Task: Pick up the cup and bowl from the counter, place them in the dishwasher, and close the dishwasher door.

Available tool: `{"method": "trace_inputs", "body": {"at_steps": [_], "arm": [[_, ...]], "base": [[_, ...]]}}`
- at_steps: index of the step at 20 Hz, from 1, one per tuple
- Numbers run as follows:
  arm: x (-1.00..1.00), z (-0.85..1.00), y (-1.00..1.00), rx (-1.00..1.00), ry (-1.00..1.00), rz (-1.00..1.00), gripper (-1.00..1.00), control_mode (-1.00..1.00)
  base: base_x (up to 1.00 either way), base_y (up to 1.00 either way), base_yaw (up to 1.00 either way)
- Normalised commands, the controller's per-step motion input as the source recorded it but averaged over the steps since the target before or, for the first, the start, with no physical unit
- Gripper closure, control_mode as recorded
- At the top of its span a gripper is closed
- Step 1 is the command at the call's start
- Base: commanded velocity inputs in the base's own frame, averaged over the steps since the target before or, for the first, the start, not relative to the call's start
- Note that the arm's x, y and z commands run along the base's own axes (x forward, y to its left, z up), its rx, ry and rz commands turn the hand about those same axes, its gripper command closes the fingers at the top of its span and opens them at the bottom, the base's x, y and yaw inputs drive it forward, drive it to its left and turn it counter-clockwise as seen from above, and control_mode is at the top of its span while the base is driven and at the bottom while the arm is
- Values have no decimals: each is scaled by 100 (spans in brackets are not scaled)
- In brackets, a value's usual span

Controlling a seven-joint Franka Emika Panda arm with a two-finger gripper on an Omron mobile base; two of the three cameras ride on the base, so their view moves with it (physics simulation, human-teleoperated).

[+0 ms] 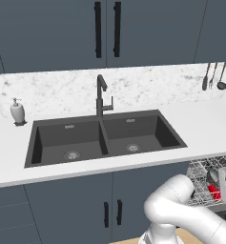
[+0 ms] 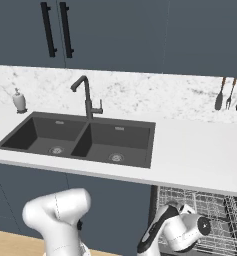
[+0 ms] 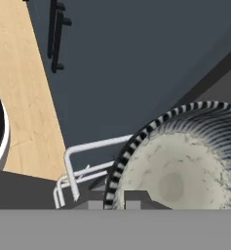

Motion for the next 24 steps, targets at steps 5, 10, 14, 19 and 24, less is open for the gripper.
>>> {"method": "trace_inputs", "body": {"at_steps": [5, 10, 14, 19, 24], "arm": [[32, -56, 0, 0, 0, 2, 100, -100], [15, -34, 0, 0, 0, 1, 100, -100], [10, -35, 0, 0, 0, 0, -100, -100], [6, -9, 0, 0, 0, 0, -100, -100], [0, 6, 0, 0, -3, 0, -100, -100]], "base": [[0, 0, 0], [0, 0, 0], [0, 0, 0], [0, 0, 0], [0, 0, 0]]}}
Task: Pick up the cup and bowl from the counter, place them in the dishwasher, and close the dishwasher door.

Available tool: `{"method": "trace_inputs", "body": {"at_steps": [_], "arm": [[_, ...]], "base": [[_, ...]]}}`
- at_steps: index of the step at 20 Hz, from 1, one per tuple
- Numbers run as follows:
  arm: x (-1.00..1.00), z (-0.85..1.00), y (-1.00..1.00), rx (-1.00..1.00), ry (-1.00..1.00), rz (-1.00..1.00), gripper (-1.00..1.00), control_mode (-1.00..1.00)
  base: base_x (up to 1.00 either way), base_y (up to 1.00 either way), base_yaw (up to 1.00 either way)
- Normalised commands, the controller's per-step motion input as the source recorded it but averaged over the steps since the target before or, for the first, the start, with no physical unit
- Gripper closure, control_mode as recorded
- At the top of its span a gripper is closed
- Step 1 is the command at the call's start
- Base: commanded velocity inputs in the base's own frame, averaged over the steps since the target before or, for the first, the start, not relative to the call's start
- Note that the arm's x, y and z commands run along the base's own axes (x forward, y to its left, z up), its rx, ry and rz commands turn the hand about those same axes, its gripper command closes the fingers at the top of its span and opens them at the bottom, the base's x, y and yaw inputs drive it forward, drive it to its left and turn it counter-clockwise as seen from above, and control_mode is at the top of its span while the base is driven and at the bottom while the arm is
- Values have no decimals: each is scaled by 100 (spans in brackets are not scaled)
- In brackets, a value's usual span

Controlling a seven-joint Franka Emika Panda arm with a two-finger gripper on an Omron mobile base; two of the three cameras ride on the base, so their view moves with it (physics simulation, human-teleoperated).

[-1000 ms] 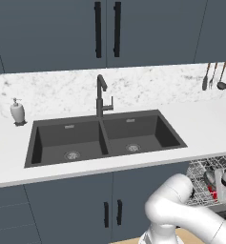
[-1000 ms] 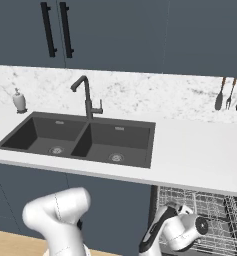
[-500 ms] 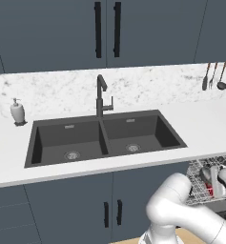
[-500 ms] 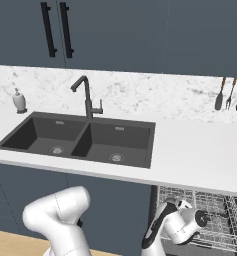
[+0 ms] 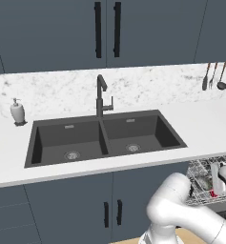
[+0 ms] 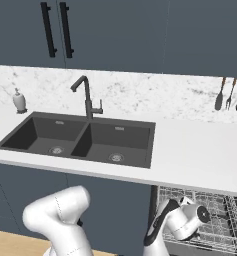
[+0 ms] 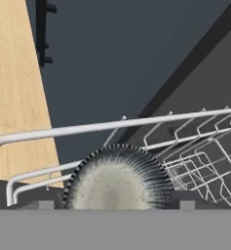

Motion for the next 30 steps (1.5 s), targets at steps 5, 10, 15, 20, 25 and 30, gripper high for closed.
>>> {"method": "trace_inputs", "body": {"at_steps": [5, 10, 15, 20, 25, 30], "arm": [[-26, 42, -1, 0, 4, -5, -100, -100], [-70, 44, 7, -2, 5, -31, -100, -100], [-78, 37, 9, 3, 0, -57, -100, -100], [-86, 6, 0, 8, 0, -73, -100, -100], [-84, 32, 0, 4, 0, -67, -100, -100], [-83, 33, -3, 5, 3, -59, -100, -100]], "base": [[0, 0, 0], [0, 0, 0], [0, 0, 0], [0, 0, 0], [0, 0, 0], [0, 0, 0]]}}
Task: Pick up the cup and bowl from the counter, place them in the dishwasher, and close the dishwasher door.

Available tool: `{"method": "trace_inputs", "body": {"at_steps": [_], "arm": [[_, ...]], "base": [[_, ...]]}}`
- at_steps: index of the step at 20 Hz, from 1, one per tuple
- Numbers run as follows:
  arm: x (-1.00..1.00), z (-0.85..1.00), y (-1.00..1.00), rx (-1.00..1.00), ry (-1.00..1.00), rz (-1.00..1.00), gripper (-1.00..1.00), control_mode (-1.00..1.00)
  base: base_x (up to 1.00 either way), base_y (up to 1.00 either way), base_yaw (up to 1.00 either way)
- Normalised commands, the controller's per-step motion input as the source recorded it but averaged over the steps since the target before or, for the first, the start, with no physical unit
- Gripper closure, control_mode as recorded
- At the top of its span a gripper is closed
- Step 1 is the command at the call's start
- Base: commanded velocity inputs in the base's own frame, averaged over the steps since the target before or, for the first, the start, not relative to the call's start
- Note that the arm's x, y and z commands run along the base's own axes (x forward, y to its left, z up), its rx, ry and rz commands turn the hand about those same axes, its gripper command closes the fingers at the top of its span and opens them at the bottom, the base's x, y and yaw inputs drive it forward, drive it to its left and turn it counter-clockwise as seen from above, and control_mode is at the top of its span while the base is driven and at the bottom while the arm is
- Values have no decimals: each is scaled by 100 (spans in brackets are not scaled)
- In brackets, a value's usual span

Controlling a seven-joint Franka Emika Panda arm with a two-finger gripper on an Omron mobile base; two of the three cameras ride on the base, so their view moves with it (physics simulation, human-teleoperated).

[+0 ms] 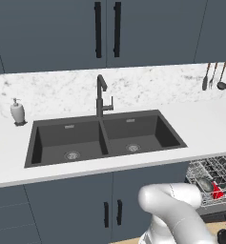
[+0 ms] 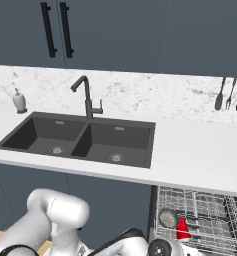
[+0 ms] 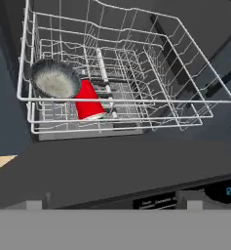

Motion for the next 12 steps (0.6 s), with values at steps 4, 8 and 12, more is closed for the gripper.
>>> {"method": "trace_inputs", "body": {"at_steps": [4, 8, 12], "arm": [[-71, -12, -66, 15, -4, -35, -100, -100], [-88, -7, -58, 24, -2, -18, -100, -100], [-91, -11, -2, 28, 0, -15, -100, -100]], "base": [[0, 0, 0], [0, 0, 0], [0, 0, 0]]}}
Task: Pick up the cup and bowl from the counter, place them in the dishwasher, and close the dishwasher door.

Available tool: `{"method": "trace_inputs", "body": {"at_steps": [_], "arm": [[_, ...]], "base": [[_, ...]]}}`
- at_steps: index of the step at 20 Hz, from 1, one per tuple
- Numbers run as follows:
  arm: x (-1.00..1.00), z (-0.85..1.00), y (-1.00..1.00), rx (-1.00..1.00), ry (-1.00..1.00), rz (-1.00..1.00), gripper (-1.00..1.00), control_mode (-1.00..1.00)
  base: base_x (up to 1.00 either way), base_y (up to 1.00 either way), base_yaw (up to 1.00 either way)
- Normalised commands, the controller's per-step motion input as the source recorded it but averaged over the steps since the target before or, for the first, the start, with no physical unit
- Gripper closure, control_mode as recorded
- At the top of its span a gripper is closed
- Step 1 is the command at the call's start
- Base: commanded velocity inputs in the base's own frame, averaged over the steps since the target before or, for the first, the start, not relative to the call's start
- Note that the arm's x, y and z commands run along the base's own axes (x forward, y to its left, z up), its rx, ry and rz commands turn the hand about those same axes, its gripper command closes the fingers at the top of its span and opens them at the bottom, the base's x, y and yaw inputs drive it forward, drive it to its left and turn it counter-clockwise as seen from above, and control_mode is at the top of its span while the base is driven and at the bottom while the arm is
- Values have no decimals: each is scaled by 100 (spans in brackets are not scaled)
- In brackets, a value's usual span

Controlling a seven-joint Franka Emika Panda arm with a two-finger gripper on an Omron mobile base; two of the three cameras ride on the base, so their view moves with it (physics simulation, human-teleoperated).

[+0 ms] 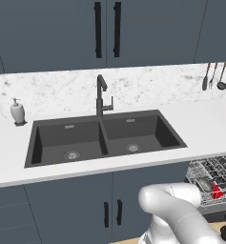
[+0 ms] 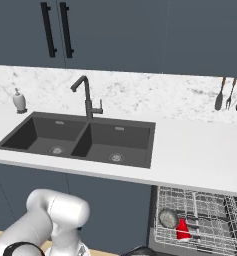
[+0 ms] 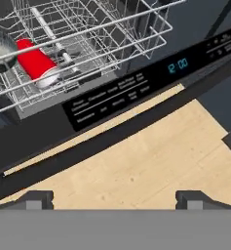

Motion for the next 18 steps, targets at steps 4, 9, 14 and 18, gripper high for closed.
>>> {"method": "trace_inputs", "body": {"at_steps": [4, 9, 14, 18], "arm": [[-99, -25, 0, 28, 0, -15, -100, -100], [-72, -44, 3, 29, -6, -13, -100, -100], [-11, -62, 53, 39, -38, -5, -100, -100], [6, -44, 66, 34, -38, -9, -100, -100]], "base": [[0, 0, 0], [0, 0, 0], [0, 0, 0], [0, 0, 0]]}}
